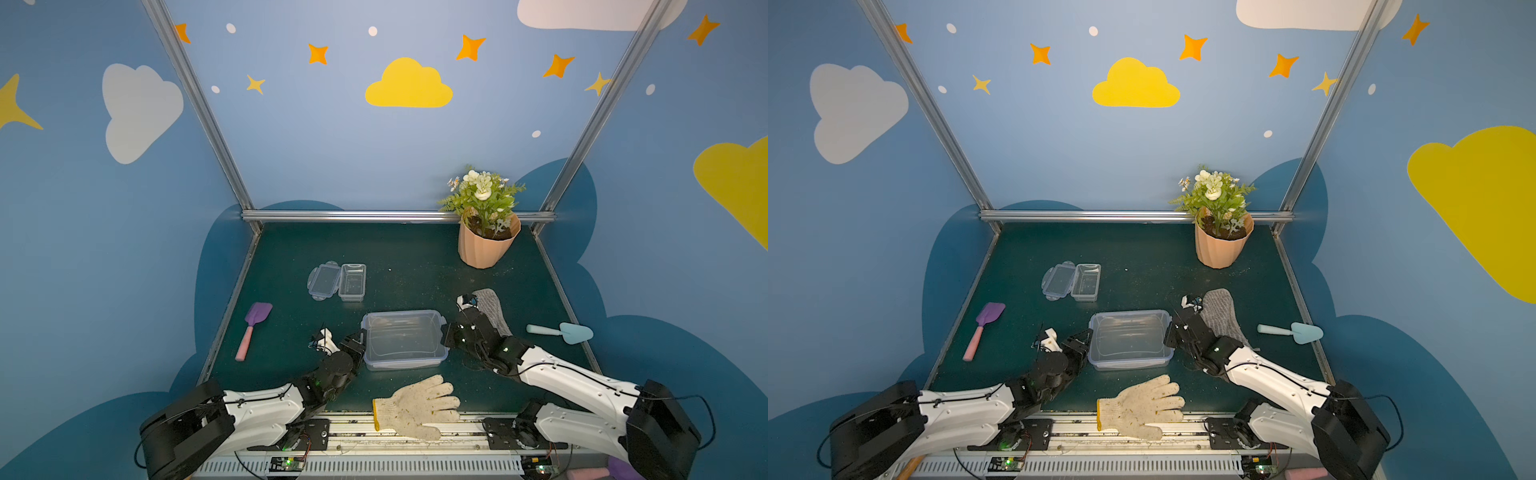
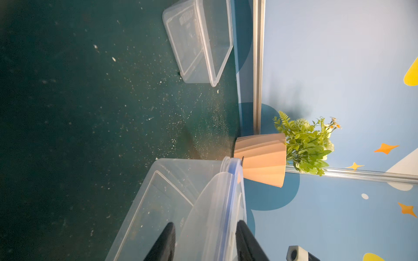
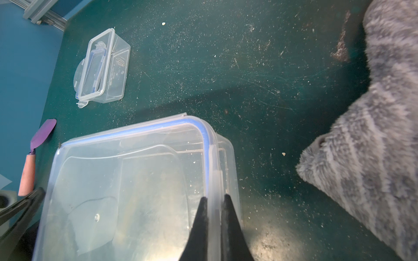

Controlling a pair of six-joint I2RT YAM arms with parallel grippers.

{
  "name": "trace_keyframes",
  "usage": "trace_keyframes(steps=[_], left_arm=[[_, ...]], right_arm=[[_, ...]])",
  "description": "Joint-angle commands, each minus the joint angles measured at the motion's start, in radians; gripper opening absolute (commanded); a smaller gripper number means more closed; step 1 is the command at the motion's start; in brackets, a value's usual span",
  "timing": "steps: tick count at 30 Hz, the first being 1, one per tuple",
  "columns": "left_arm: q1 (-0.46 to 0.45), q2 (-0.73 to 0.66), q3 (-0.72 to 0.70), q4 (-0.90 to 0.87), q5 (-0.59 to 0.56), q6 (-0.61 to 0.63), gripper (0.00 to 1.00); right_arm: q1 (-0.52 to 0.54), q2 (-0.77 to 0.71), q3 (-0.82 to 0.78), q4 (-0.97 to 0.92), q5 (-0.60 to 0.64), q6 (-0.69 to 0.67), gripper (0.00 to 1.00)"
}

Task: Wipe the insides of the lunch boxes
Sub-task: Open the fastener of the lunch box.

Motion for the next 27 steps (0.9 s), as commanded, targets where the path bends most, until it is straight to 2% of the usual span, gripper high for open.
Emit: trace_keyframes(steps=[1, 6, 13, 16, 21, 23, 27], left_arm=[[-0.013, -0.053, 0.021, 0.070, -0.027, 0.024, 0.43], [-0.013, -0.082, 0.027, 0.029, -0.029, 0.027, 0.42], [-0.013, -0.012, 0.062, 0.010, 0.027, 0.024, 0.40], [-0.012, 0.019, 0.069, 0.009, 0.046, 0.011, 0.34], [-0.012, 0.031, 0.065, 0.028, 0.024, 0.002, 0.29], [-0.014, 0.022, 0.063, 0.040, 0.005, 0.008, 0.29], [-0.014, 0.005, 0.068, 0.054, -0.018, 0.031, 0.37]], right_arm=[[0.021, 0.051, -0.038, -0.101, -0.011, -0.015, 0.00], [0.025, 0.064, -0.033, -0.101, -0.010, -0.017, 0.00], [0.029, 0.064, -0.017, -0.126, 0.001, -0.023, 0.00], [0.030, 0.056, -0.013, -0.141, 0.010, -0.028, 0.00], [0.034, 0.051, -0.016, -0.143, 0.016, -0.023, 0.00], [0.034, 0.055, -0.016, -0.144, 0.016, -0.022, 0.00], [0.039, 0.065, -0.019, -0.144, 0.013, -0.018, 0.00]])
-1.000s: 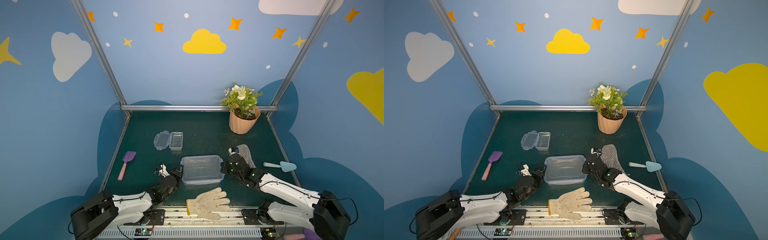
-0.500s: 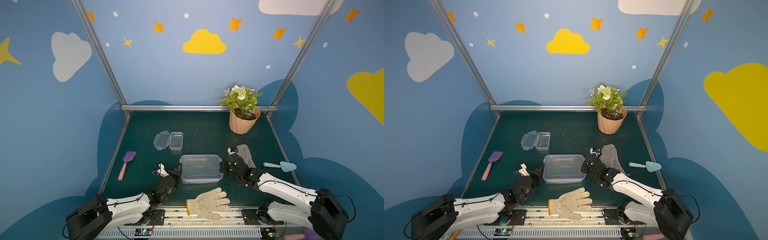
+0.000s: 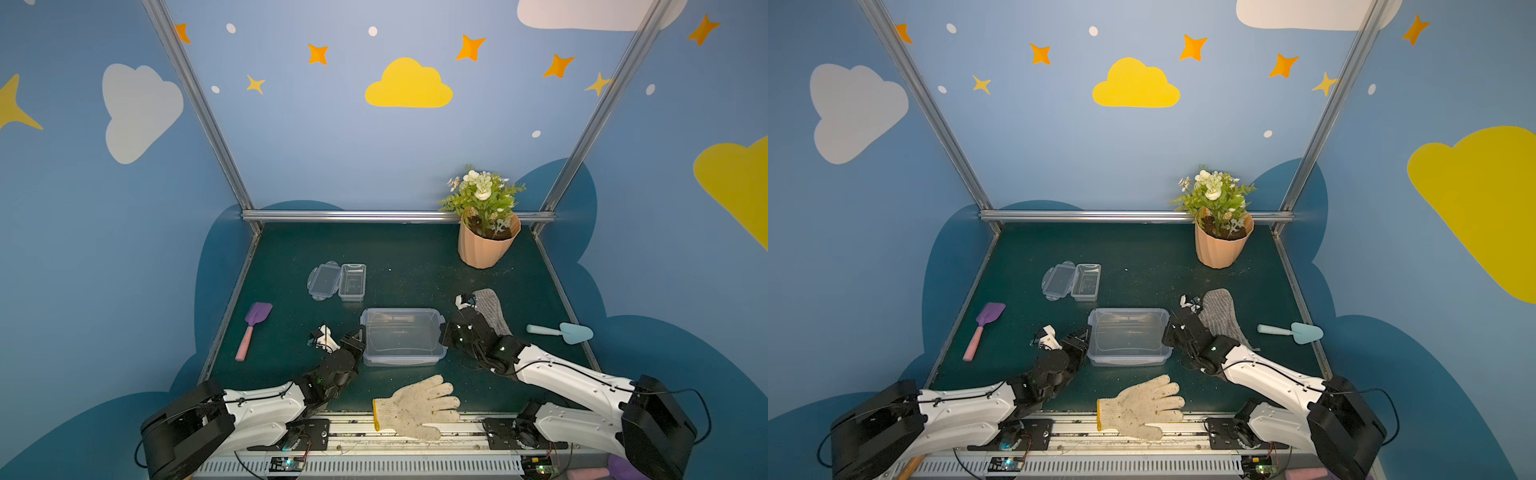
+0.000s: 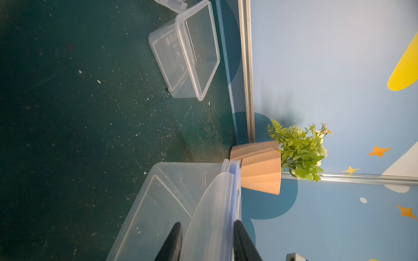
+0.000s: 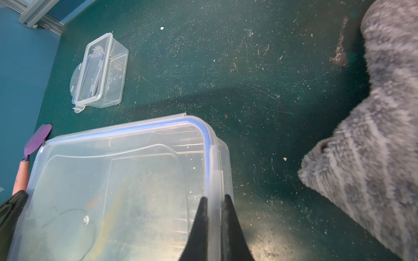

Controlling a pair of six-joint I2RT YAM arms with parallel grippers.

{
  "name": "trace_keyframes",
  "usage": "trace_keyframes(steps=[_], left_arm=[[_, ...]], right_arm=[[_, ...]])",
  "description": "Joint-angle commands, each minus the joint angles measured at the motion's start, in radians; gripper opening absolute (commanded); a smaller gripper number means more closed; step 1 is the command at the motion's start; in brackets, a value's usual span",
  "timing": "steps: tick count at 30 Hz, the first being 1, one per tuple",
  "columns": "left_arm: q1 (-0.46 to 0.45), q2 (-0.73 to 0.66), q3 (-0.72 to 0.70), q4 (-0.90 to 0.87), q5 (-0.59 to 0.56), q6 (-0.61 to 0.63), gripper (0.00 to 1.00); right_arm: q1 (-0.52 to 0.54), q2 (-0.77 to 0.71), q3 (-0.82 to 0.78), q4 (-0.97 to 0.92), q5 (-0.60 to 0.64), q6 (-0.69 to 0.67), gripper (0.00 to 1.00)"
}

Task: Wipe the insides of the lunch boxes
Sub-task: Open the fastener of the lunch box.

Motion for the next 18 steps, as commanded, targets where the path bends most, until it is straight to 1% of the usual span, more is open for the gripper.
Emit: trace_keyframes(steps=[1, 3, 10, 15, 18], left_arm=[[-0.015, -0.014, 0.042, 0.061, 0.032, -0.001, 0.38], [-0.014, -0.003, 0.041, 0.084, 0.029, -0.002, 0.40], [-0.015, 0.051, 0.028, 0.211, 0.024, -0.009, 0.39], [-0.014, 0.022, 0.033, 0.215, 0.019, 0.016, 0.40], [-0.014, -0.016, 0.036, 0.180, 0.012, 0.026, 0.40]], right_arm=[[0.022, 0.046, -0.027, -0.157, -0.023, -0.030, 0.00], [0.024, 0.047, -0.026, -0.155, -0.024, -0.028, 0.00], [0.029, 0.051, -0.025, -0.157, -0.018, -0.028, 0.00], [0.032, 0.056, -0.025, -0.154, -0.018, -0.023, 0.00], [0.035, 0.061, -0.024, -0.153, -0.018, -0.023, 0.00]])
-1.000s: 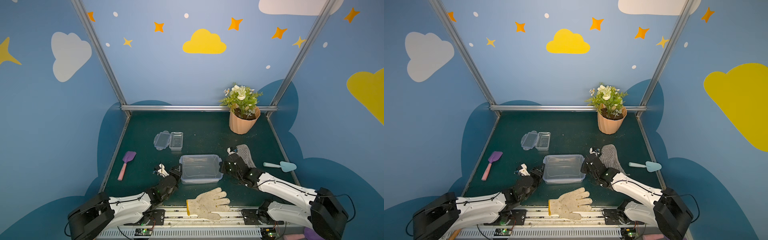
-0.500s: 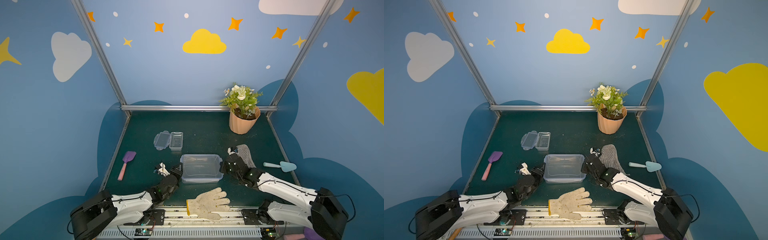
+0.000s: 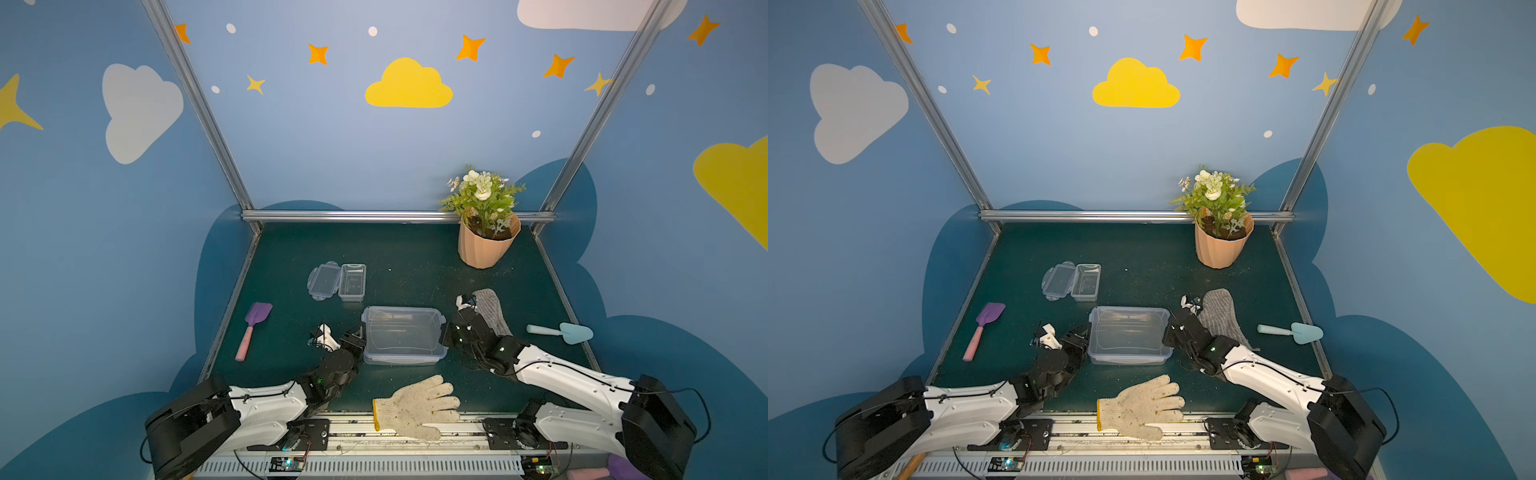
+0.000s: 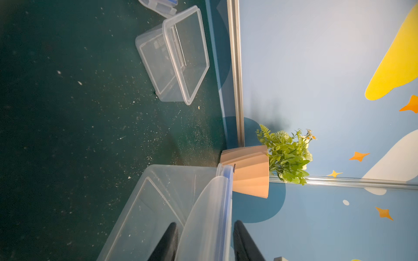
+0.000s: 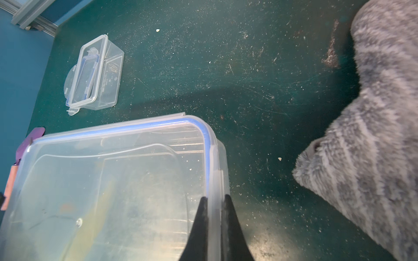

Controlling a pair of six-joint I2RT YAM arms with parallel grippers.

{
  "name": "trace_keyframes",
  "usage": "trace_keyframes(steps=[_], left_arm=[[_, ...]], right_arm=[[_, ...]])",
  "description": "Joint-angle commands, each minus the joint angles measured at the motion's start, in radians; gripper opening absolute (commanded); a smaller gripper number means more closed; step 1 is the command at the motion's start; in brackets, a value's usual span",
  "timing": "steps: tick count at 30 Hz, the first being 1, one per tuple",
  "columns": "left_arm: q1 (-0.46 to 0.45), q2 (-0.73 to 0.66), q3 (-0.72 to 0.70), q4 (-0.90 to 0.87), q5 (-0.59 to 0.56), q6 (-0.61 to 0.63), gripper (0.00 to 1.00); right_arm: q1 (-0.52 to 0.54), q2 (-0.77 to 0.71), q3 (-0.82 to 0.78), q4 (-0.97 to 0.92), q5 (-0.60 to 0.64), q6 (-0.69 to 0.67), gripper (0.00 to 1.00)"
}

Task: Wipe the insides of the lunch boxes
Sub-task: Open the fastener of the lunch box.

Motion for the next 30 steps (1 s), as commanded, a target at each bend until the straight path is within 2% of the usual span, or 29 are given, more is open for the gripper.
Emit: trace_keyframes(steps=[1, 11, 15, 20, 30], left_arm=[[-0.014, -0.050, 0.036, 0.067, 0.036, 0.018, 0.39], [-0.014, -0.018, 0.060, 0.000, 0.080, 0.004, 0.31], [-0.014, -0.010, 0.061, -0.019, 0.094, -0.009, 0.22], [-0.013, -0.060, 0.073, -0.135, 0.097, -0.007, 0.09], [-0.007, -0.203, 0.092, -0.363, 0.114, 0.029, 0.06]], right_arm=[[0.027, 0.051, -0.025, -0.146, -0.048, -0.028, 0.00], [0.036, 0.056, -0.006, -0.170, -0.035, -0.034, 0.00], [0.038, 0.049, -0.003, -0.180, -0.028, -0.036, 0.00], [0.039, 0.052, 0.001, -0.190, -0.025, -0.036, 0.00], [0.044, 0.077, 0.033, -0.234, -0.012, -0.049, 0.00]])
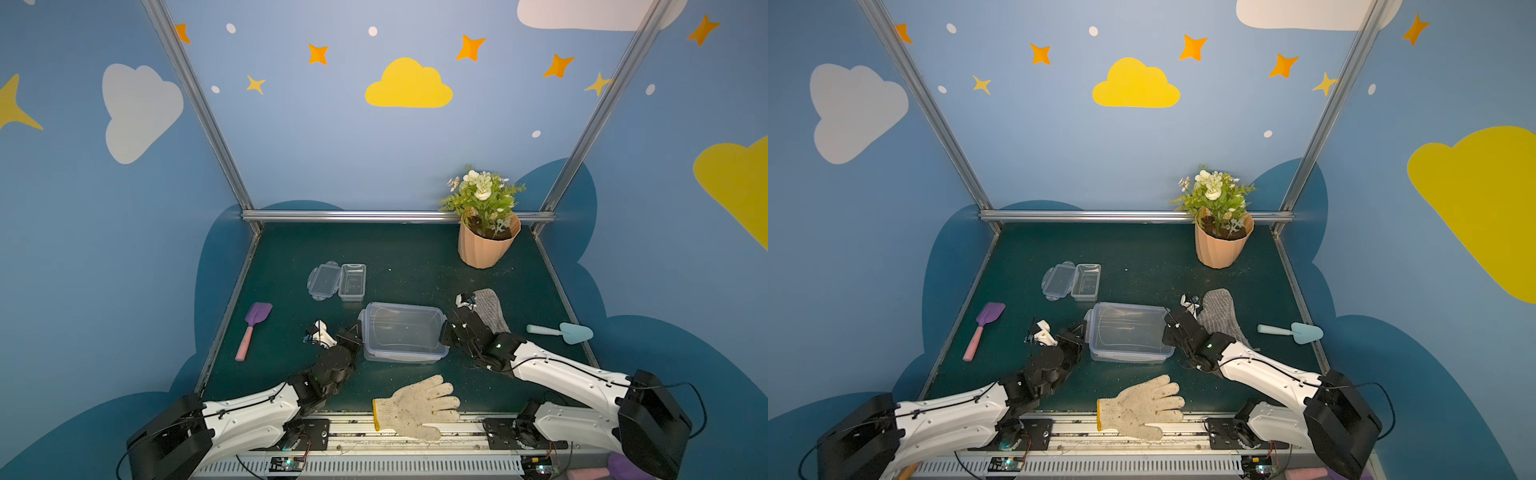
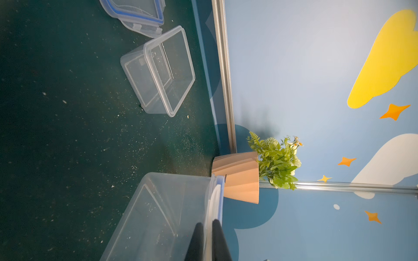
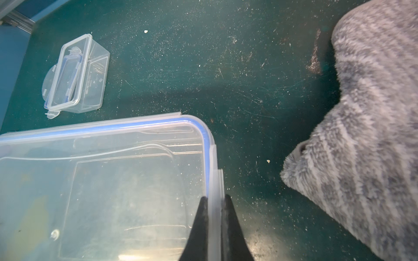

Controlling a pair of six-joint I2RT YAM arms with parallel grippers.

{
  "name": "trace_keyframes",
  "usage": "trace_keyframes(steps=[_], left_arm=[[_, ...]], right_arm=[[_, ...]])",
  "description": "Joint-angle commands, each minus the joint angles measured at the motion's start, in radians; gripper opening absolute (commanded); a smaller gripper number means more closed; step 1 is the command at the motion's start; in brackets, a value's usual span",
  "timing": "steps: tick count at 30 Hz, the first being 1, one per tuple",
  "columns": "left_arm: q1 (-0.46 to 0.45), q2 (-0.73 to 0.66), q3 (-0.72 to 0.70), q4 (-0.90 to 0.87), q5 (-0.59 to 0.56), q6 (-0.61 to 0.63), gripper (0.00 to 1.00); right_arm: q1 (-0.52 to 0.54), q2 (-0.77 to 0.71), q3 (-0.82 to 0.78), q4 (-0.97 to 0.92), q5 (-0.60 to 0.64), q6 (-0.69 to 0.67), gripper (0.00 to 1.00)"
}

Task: Wipe the insides of the lunch boxes
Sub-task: Open the fastener of the lunch box.

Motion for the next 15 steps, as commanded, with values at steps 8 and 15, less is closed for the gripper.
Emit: trace_keyframes(steps=[8, 15], left_arm=[[0.026, -0.143, 0.059, -0.357, 0.209, 0.072, 0.12], [0.050, -0.098, 0.126, -0.448, 0.311, 0.147, 0.67]], right_arm=[[0.029, 0.067, 0.021, -0.193, -0.048, -0.073, 0.00], [0.007, 0.076, 0.063, -0.187, -0.017, -0.128, 0.00]])
